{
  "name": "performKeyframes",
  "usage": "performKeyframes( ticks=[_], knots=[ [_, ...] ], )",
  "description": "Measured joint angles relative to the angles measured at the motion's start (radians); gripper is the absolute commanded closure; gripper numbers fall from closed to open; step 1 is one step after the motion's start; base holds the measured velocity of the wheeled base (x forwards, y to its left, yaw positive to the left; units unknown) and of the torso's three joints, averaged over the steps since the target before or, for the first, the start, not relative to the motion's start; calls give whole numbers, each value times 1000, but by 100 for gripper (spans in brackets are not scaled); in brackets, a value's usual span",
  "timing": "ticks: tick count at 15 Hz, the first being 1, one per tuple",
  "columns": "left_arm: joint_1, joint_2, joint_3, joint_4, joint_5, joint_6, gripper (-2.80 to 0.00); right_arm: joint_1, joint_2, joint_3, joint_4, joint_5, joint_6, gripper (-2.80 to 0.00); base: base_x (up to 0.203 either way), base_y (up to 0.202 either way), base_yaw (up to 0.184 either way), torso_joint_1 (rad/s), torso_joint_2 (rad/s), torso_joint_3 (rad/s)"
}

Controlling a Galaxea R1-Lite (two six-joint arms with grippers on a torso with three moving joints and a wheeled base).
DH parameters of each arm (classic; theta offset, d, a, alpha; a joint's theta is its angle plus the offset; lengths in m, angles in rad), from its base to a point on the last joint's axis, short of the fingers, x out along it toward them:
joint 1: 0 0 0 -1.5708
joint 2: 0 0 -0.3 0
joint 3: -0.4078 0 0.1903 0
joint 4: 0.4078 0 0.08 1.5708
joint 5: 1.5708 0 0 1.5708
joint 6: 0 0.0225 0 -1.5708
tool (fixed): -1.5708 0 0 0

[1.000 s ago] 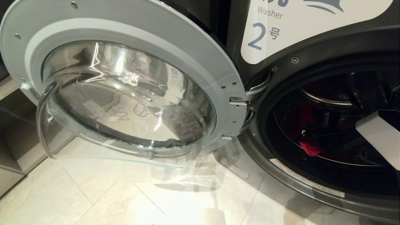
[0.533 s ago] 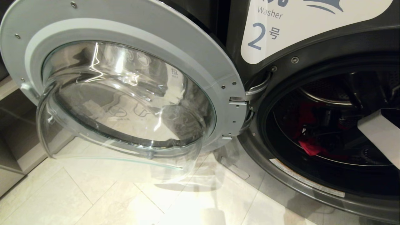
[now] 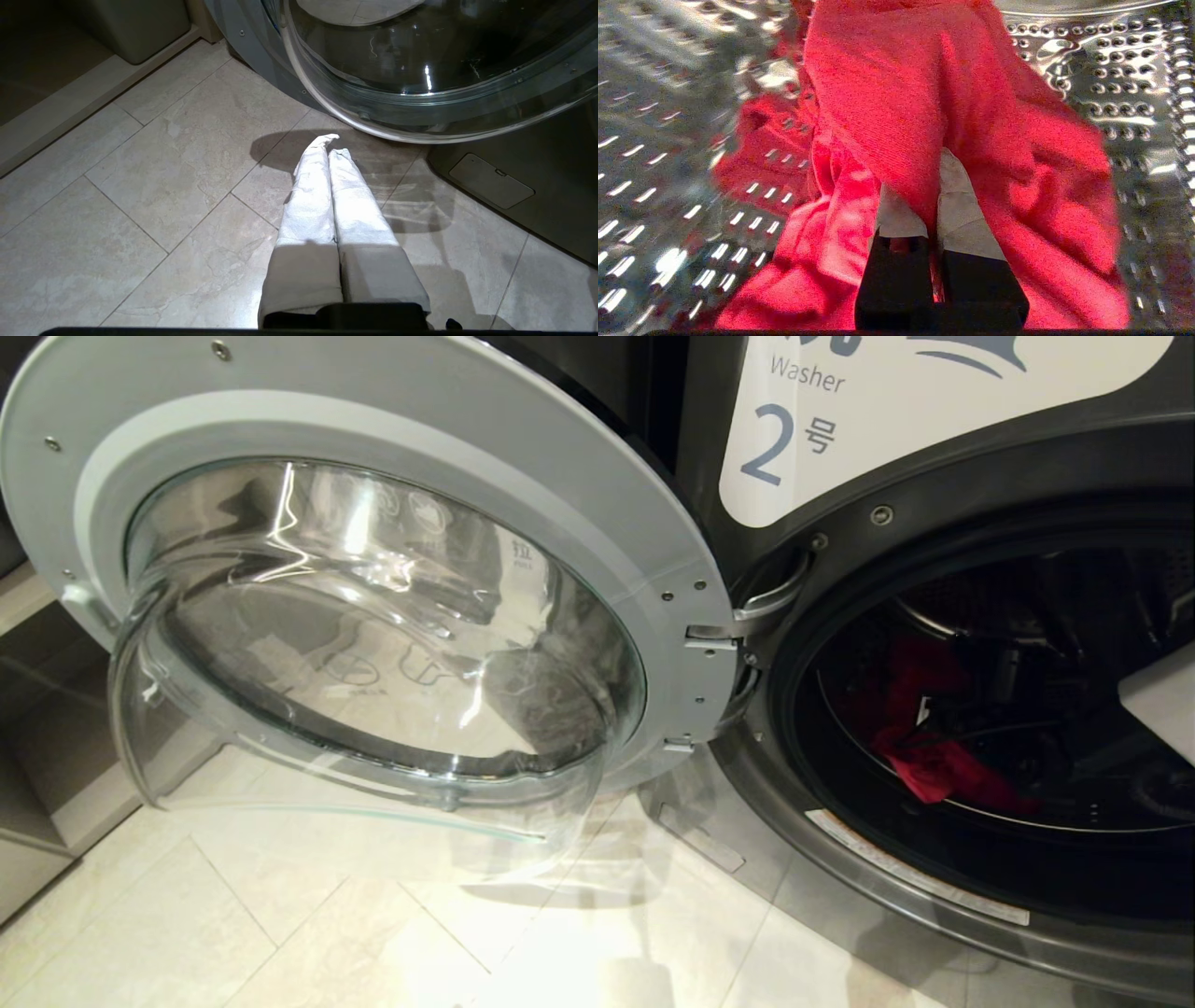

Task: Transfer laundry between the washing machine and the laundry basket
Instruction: Pick a cloth and place it into the basket

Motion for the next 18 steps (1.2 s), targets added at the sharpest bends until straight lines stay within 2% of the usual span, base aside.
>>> performKeyframes(
  ticks=[5,11,14,18],
  knots=[
    [0,0,0,0,0,0,0,39,-127,331,-336,12,-56,0,0,0,0,0,0,0],
    [0,0,0,0,0,0,0,90,-273,729,-679,22,-91,0,0,0,0,0,0,0],
    [0,0,0,0,0,0,0,109,-360,901,-749,53,-97,0,0,0,0,0,0,0],
    [0,0,0,0,0,0,0,116,-501,1018,-757,102,-102,0,0,0,0,0,0,0]
  ],
)
